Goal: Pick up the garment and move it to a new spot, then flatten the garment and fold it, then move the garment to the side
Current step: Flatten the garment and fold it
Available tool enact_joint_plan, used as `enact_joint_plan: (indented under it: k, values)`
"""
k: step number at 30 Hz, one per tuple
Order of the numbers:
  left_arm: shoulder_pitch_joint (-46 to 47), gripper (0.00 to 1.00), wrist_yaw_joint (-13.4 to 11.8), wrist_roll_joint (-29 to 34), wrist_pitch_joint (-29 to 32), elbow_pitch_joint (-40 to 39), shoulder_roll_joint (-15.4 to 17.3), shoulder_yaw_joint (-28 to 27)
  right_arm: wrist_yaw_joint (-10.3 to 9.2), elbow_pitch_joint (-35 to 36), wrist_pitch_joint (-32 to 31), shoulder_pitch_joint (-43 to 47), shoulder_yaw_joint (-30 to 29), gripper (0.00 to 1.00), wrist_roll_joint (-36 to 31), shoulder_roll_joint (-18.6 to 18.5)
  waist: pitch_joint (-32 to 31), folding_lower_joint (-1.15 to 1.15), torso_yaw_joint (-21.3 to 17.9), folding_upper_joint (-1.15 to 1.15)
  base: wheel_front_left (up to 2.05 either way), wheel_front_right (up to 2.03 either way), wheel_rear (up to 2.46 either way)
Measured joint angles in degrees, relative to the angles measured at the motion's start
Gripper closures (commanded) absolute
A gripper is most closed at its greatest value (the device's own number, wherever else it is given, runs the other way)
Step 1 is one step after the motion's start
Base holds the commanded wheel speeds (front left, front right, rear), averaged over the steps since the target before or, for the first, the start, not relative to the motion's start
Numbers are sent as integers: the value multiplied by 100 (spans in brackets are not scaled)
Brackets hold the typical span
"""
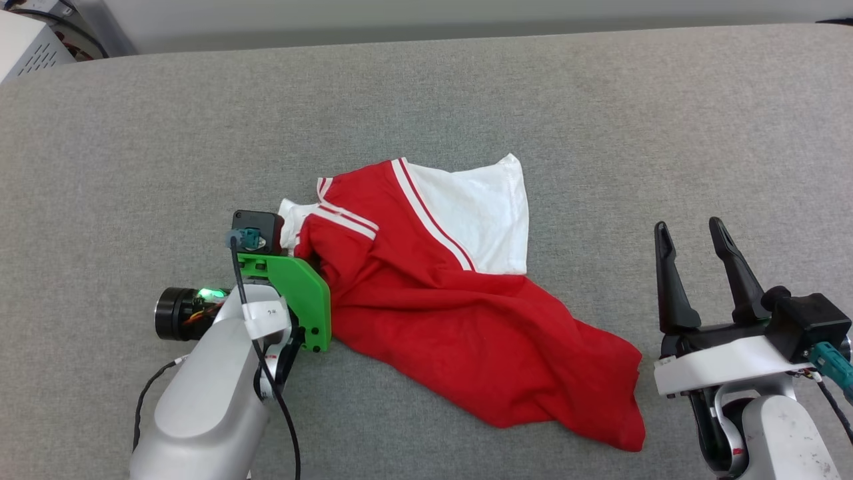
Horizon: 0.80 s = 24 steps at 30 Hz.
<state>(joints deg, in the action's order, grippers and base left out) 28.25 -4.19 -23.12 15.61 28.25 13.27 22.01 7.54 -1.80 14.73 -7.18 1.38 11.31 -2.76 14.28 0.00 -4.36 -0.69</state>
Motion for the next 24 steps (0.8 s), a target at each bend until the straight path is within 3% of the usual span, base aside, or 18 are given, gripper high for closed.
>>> enact_joint_plan:
  k: [11,24]
  values:
    - [127,0,152,-3,-1239,400,-112,-29,0,-43,0,18,-107,0,-57,0,-297,0,220,0,0,0,0]
    - [-255,0,497,367,-2864,-1042,425,38,0,-32,1,259,-290,0,-208,1,-828,0,703,0,0,0,0]
